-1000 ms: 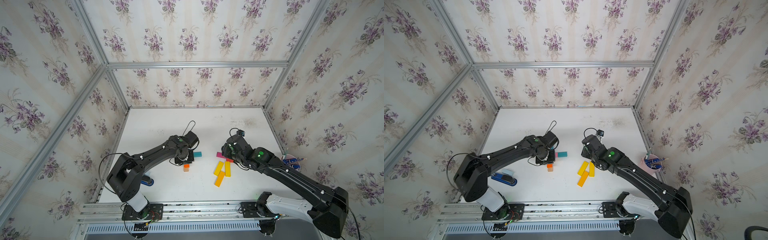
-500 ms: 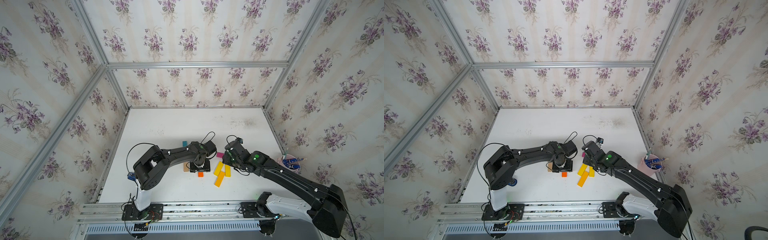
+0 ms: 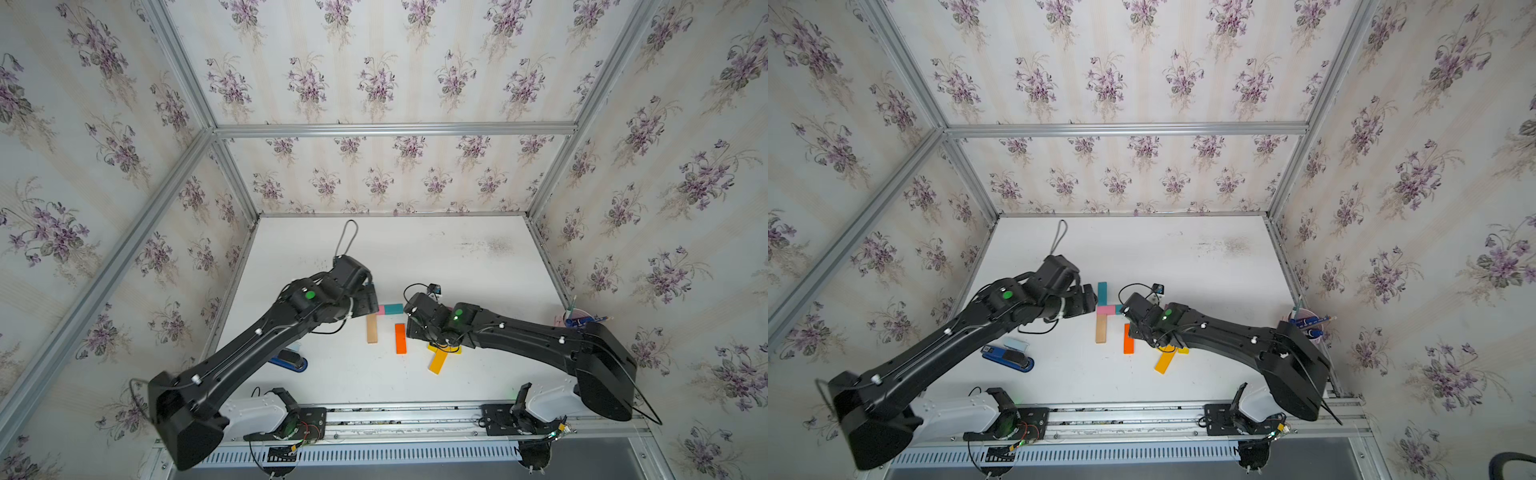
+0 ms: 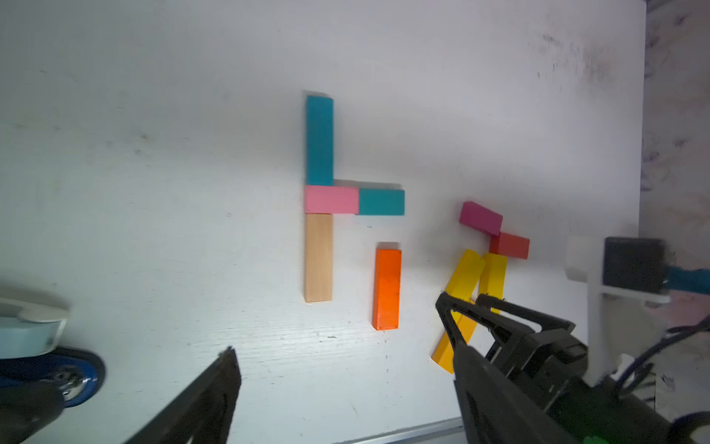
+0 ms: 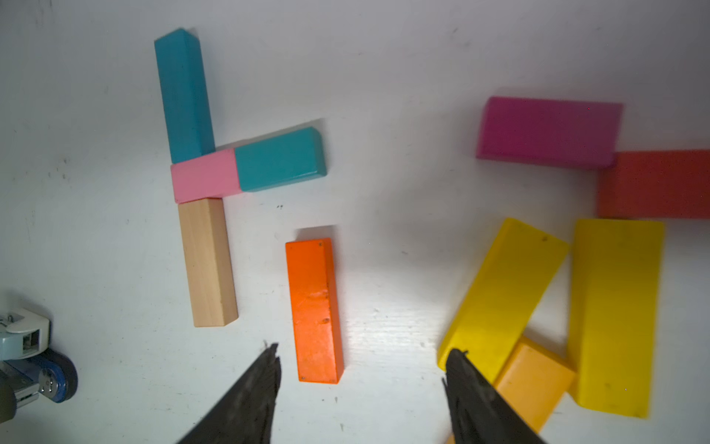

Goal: Assemble the letter h with building blocks
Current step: Assemble the building block at the center of the board.

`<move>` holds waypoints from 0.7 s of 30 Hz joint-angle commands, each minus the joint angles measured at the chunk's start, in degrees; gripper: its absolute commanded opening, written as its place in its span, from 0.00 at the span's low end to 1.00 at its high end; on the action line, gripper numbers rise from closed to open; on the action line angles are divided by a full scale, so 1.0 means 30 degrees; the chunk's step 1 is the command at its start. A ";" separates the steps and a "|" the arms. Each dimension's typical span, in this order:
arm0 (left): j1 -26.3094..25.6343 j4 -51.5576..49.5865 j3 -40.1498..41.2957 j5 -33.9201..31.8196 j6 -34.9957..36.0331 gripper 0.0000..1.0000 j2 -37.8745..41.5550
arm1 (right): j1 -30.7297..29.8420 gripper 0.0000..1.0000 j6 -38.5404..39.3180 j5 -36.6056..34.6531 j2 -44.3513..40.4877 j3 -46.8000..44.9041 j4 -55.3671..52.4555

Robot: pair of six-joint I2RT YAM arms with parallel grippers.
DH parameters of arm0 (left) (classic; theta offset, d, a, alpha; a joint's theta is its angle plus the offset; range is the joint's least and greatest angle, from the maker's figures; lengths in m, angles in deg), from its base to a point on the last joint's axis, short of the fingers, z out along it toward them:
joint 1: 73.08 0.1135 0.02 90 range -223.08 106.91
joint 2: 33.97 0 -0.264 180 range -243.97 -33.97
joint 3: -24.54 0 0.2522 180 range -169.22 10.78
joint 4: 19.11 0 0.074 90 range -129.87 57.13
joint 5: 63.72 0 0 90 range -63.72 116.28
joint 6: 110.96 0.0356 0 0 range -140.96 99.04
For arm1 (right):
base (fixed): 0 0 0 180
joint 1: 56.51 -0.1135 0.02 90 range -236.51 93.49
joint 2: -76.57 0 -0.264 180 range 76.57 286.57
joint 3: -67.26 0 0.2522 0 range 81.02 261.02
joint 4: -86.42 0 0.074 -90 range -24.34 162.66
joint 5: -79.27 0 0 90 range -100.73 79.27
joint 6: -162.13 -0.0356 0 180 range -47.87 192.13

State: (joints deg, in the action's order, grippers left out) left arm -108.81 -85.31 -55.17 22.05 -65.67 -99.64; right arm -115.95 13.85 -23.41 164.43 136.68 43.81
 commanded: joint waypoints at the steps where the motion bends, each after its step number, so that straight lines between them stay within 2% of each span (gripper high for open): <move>1: 0.2164 -0.0534 0.0973 0.0530 0.1438 0.94 0.1759 | -0.0542 0.70 -0.0100 0.0605 0.1507 0.0533 0.0819; 4: 0.4019 -0.0555 0.1538 0.2069 0.1991 0.97 0.2348 | -0.0630 0.67 0.0088 0.1442 0.2512 0.0406 0.1762; 7: 0.4879 -0.0472 0.1951 0.3145 0.2168 0.99 0.2291 | -0.0680 0.64 0.0394 0.1680 0.3358 0.0737 0.1774; 11: 0.5298 0.0096 0.2492 0.4113 0.1959 0.99 0.2174 | -0.0694 0.59 0.0760 0.1739 0.4171 0.1118 0.1540; 21: 0.5624 0.0110 0.2744 0.4321 0.2030 0.99 0.1998 | -0.0340 0.41 0.1146 0.1216 0.5491 0.2069 0.0532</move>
State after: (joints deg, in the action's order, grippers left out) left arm -92.16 -86.08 -47.02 34.38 -60.64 -93.50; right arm -117.50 16.65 -18.87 180.23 142.63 47.71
